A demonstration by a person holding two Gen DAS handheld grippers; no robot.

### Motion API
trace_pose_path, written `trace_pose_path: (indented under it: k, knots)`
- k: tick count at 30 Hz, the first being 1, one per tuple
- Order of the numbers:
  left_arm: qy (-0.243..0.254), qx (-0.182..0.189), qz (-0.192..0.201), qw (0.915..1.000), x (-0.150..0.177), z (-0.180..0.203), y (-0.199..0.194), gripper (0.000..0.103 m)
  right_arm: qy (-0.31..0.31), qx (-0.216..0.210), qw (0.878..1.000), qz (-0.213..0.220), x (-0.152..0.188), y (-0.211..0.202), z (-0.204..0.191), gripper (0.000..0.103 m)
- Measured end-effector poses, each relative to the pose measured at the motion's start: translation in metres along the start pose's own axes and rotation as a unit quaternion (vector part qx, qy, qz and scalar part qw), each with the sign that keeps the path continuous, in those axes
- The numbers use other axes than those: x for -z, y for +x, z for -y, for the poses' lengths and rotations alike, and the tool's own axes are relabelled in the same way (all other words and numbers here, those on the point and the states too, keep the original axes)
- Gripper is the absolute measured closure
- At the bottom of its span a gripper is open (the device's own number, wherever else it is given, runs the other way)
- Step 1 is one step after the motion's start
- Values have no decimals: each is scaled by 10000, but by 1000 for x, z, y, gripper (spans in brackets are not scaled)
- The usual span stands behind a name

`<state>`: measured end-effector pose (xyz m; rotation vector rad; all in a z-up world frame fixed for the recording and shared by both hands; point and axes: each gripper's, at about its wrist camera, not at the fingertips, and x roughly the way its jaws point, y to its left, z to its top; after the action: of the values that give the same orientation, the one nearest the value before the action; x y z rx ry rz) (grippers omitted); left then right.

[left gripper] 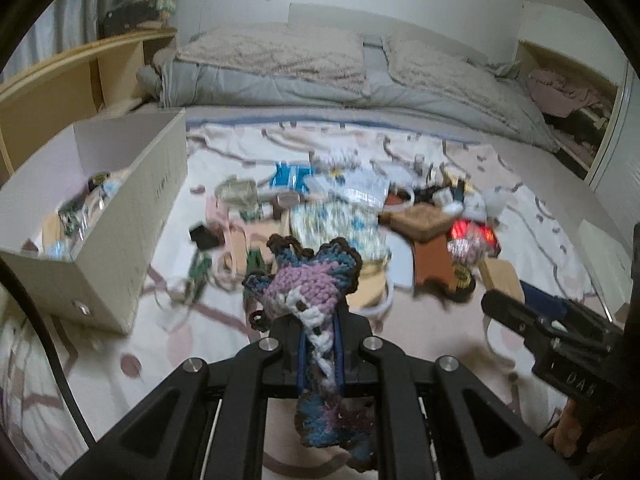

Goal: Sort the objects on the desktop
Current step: 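Carry the crocheted strip with the left tool toward the white box while the right tool carries the coaster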

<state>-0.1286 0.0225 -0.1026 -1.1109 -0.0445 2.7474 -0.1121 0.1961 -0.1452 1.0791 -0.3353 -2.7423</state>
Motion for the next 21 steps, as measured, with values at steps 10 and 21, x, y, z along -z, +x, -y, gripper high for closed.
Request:
trace_pose_path:
  k: [10, 21]
  knots:
    - [-171, -47, 661, 9977, -62, -15, -21, 92, -186, -177, 9992, 320, -33, -14, -20, 45]
    - [-535, -25, 1110, 9924, -113, -35, -35, 92, -655, -357, 9946, 718, -91, -24, -70, 45]
